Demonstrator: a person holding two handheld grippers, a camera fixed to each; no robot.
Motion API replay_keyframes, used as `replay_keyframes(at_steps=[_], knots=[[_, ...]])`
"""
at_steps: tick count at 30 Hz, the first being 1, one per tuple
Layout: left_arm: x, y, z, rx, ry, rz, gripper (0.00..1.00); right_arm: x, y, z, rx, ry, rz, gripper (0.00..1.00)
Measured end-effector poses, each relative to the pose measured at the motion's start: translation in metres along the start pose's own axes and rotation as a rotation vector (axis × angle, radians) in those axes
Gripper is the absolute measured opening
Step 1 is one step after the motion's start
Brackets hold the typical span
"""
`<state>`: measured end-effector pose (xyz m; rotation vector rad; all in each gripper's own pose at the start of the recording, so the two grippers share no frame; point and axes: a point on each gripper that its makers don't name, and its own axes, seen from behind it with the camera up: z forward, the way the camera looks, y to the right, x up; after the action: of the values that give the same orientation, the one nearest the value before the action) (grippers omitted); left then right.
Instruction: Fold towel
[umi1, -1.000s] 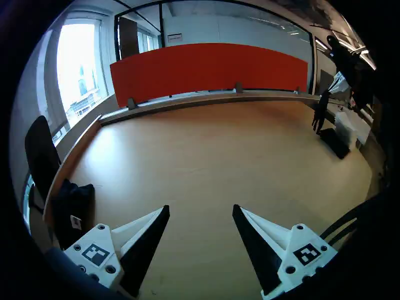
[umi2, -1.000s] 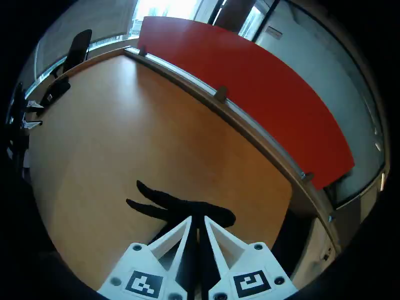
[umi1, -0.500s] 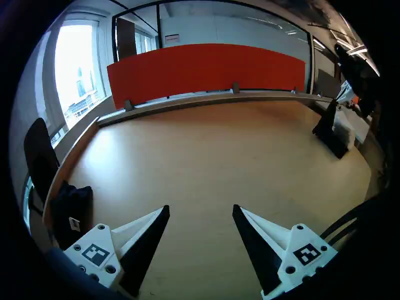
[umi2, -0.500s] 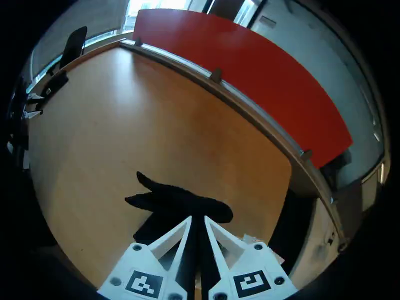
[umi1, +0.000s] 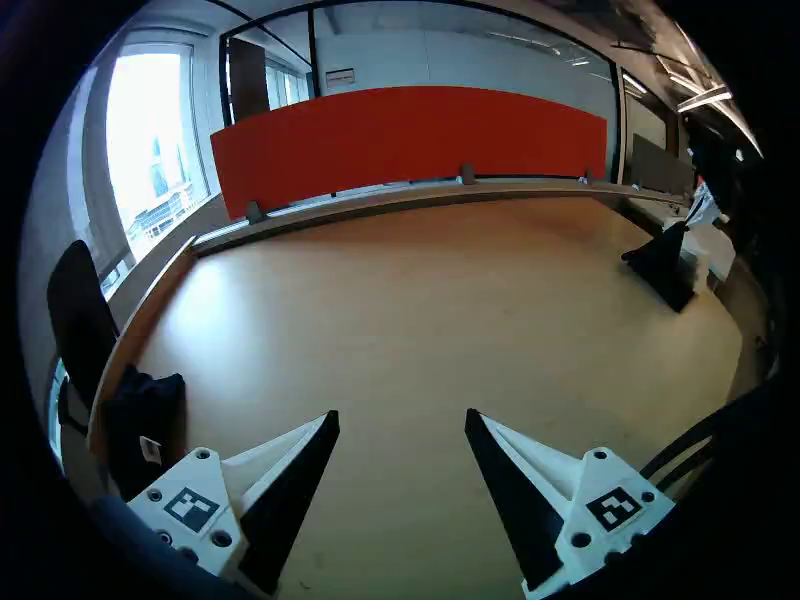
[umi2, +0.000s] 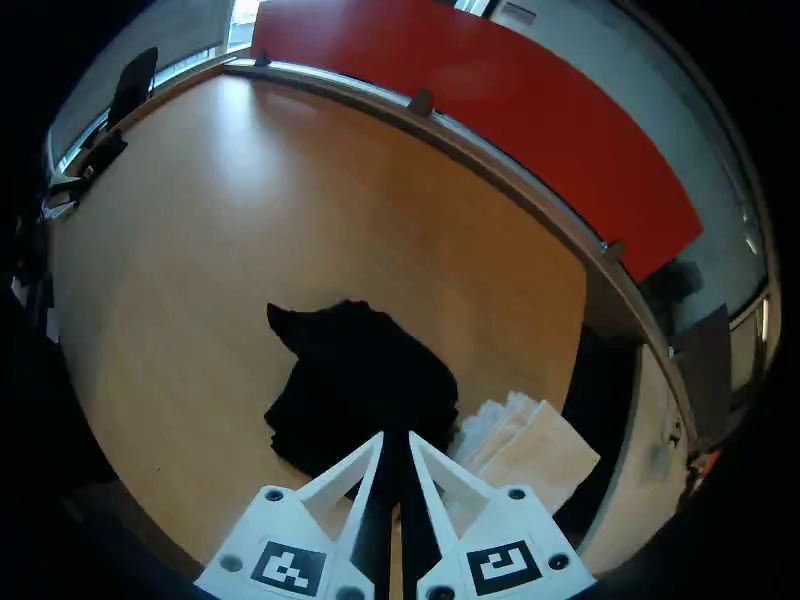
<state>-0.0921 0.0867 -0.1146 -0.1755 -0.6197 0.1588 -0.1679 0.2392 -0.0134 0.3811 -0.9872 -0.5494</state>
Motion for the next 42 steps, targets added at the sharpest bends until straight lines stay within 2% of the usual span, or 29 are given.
replay_keyframes(at_steps=[6,18,26,36,42], knots=[[-0.001,-0.001,0.0,0.0,-0.002,0.005,0.93,-0.013,-0.005,0.001,0.006,-0.018,0.011,0.02],[0.0,-0.001,0.001,-0.003,0.001,0.007,0.93,-0.015,-0.018,-0.005,0.026,-0.013,0.006,0.02],[0.001,0.0,0.0,-0.005,0.003,0.008,0.93,-0.023,-0.013,-0.005,0.007,-0.037,-0.003,0.02],[-0.002,0.0,-0.004,-0.001,-0.008,0.027,0.93,-0.063,0.0,0.014,-0.015,-0.129,0.023,0.02],[-0.003,-0.004,-0.006,0.01,-0.015,0.035,0.93,-0.09,-0.002,0.031,-0.007,-0.184,0.048,0.02]])
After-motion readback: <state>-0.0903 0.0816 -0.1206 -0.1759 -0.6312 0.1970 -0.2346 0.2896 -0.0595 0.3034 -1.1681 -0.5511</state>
